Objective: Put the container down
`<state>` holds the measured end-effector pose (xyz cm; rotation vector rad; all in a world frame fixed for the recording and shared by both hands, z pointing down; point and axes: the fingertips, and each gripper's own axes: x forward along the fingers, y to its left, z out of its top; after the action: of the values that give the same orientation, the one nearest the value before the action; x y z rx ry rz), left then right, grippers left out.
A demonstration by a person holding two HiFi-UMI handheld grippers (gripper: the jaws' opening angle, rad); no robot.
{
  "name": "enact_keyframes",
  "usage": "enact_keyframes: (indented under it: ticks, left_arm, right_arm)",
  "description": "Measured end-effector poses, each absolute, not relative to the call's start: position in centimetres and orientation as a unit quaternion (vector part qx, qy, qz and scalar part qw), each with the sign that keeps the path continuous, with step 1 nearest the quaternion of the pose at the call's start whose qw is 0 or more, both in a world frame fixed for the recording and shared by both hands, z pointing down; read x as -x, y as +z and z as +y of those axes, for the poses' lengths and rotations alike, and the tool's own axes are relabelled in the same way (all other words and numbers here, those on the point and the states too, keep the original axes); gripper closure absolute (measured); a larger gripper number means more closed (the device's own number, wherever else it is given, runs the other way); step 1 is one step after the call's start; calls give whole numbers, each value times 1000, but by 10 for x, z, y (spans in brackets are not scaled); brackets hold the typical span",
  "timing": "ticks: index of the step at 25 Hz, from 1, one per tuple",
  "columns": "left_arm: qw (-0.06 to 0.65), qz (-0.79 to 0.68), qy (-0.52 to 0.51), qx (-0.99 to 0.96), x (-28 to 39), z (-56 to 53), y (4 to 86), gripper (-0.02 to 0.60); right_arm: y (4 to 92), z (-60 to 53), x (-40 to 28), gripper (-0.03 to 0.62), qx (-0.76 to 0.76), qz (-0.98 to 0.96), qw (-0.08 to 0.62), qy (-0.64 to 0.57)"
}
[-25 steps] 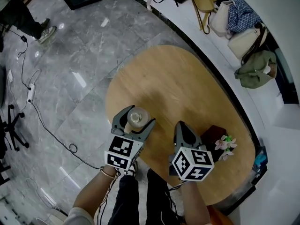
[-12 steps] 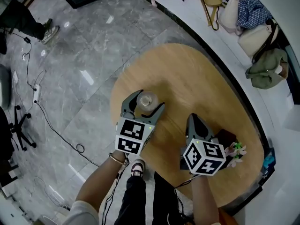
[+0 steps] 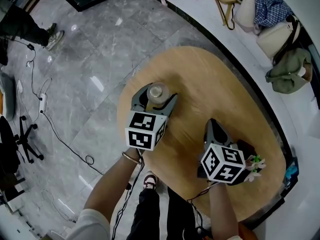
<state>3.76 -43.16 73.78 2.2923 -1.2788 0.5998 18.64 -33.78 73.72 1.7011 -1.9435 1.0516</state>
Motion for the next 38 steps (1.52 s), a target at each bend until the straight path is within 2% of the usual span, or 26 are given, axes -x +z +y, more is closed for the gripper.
enact_keyframes:
  ticks: [16,38]
  left_arm:
    - [218,-467,244,-822,-44,-476,759,242]
    - [224,-437,282,-824,-46,-473,781,241]
  right_arm:
    - [755,-344,-209,571,-599,-677,172,392]
    - [760,-343,-203,571,-597,-673,169,403]
